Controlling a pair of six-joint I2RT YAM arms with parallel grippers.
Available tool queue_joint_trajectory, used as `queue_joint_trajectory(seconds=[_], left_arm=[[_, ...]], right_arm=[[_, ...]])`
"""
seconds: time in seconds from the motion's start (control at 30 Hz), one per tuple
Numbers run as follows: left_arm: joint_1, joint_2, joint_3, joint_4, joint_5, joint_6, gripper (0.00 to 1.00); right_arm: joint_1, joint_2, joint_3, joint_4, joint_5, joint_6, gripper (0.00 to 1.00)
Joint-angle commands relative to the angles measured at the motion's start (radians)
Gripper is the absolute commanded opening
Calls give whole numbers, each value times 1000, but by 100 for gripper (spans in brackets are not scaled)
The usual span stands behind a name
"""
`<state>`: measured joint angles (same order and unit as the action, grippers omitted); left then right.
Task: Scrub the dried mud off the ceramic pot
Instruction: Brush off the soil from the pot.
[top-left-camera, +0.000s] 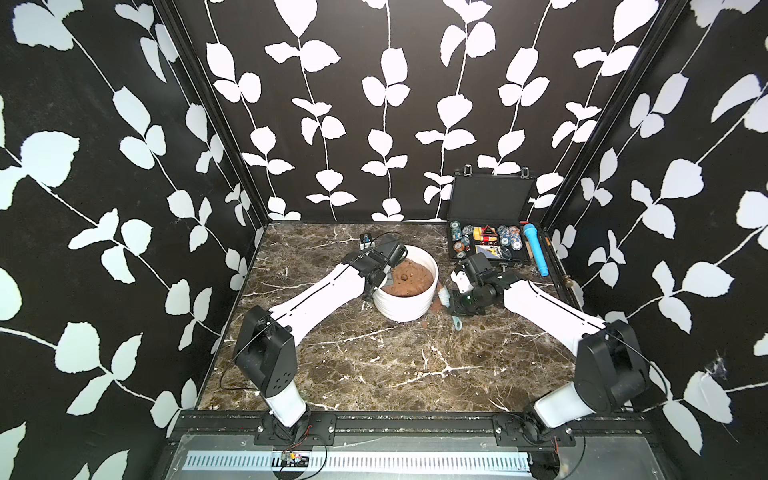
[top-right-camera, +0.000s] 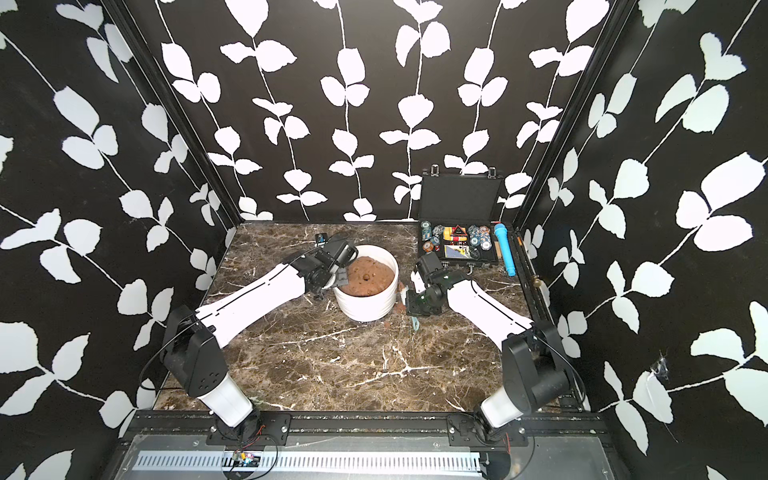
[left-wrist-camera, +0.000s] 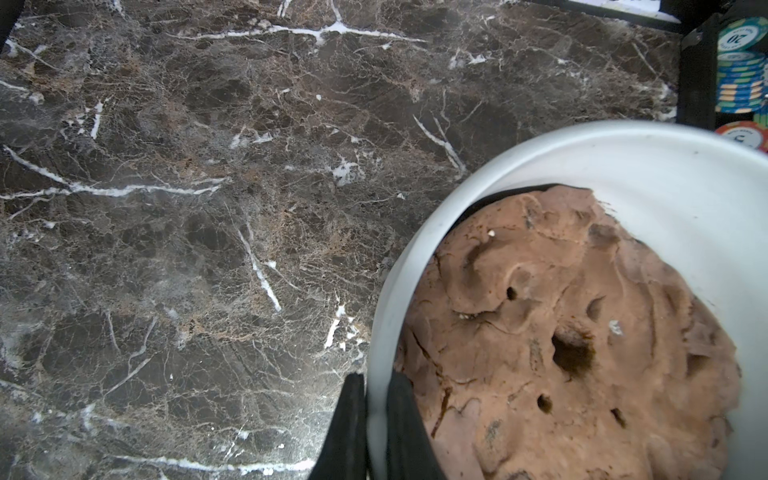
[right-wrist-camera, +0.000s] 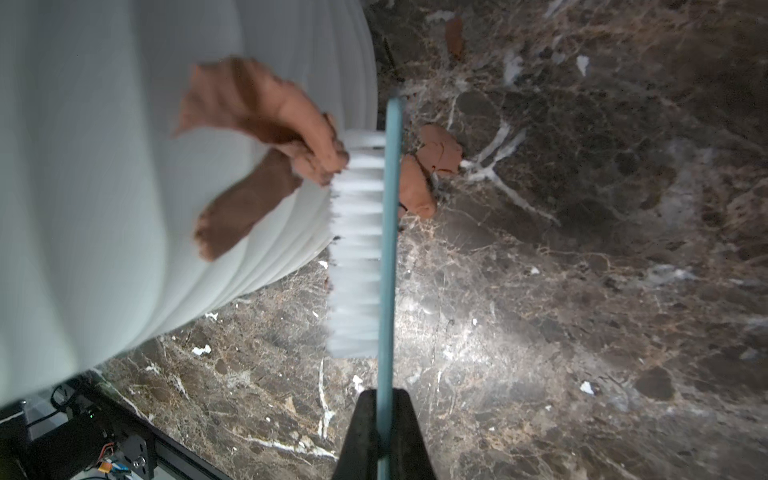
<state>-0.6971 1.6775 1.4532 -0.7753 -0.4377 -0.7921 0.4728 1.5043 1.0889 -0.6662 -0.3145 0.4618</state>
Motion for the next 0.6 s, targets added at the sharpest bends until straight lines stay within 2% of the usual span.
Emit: queue_joint_trajectory(seconds=[0.0,0.2,0.3,0.57], left_arm=[[24,71,-48,8,46,6,0],[24,83,-38,8,46,9,0],[24,88,-39,9,50,8,0],[24,79,-55,10,53,2,0]], right_arm=[[14,-82,-18,-105,-28,-58,0],[30,-154,-58,-156,-133,-84,0],[29,-160,-70,-143,-119,-78,0],[8,-65,6,8,-130,-19,0]])
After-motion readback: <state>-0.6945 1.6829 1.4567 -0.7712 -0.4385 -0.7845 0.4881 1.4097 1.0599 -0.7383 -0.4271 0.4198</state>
